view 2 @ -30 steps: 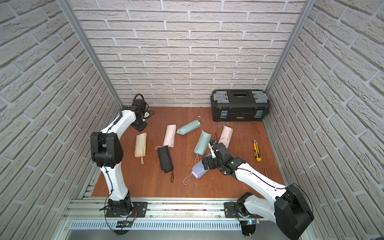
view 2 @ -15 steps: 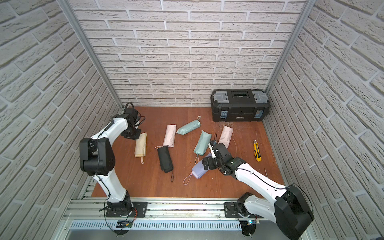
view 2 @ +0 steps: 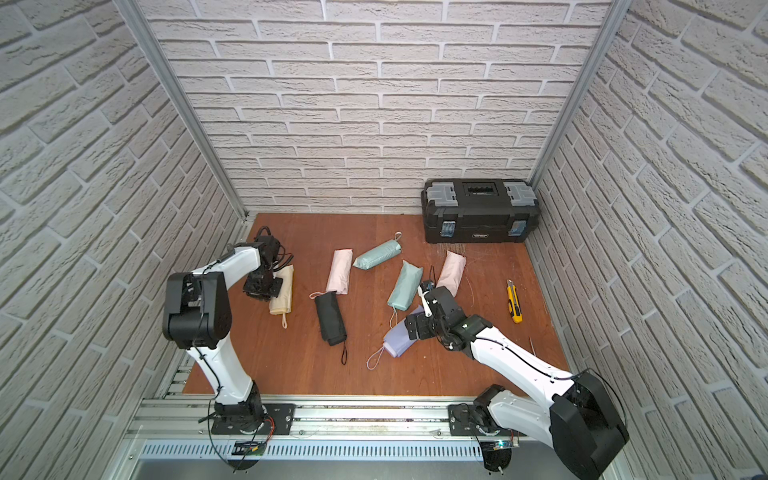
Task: Take umbrellas out of sleeves
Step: Adjust the umbrella at the center of the board.
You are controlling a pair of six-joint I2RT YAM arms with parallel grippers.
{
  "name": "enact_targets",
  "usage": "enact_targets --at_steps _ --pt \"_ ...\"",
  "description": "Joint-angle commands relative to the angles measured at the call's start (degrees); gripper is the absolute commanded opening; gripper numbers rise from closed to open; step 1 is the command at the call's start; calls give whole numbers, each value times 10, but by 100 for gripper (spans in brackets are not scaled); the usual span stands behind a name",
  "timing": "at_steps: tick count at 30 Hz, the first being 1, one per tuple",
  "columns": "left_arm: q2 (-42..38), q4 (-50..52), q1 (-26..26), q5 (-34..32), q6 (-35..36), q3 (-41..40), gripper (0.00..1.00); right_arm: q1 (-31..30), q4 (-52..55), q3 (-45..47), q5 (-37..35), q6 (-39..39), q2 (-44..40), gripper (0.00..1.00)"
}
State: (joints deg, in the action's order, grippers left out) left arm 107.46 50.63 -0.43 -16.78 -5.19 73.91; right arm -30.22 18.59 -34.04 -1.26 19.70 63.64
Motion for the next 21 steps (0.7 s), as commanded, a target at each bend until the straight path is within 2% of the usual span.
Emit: enact_targets --at_steps 1,4,9,14,18,21 --pt "4 2 -3 24 -21 12 27 -3 -21 10 -4 2 -12 99" --pt "15 0 -10 65 -36 25 30 -3 -21 11 -5 2 -14 99" --pt "26 -13 -50 79 -54 27 35 -3 -20 13 -7 2 -18 99" --pt "30 -19 -62 84 -66 27 36 -3 -20 10 -3 2 -13 99" --pt "-5 -25 -52 82 -62 7 35 -3 -17 6 -2 5 -8 99" --pt "-47 -34 -44 105 -56 -6 34 -11 -11 -5 0 2 -1 98"
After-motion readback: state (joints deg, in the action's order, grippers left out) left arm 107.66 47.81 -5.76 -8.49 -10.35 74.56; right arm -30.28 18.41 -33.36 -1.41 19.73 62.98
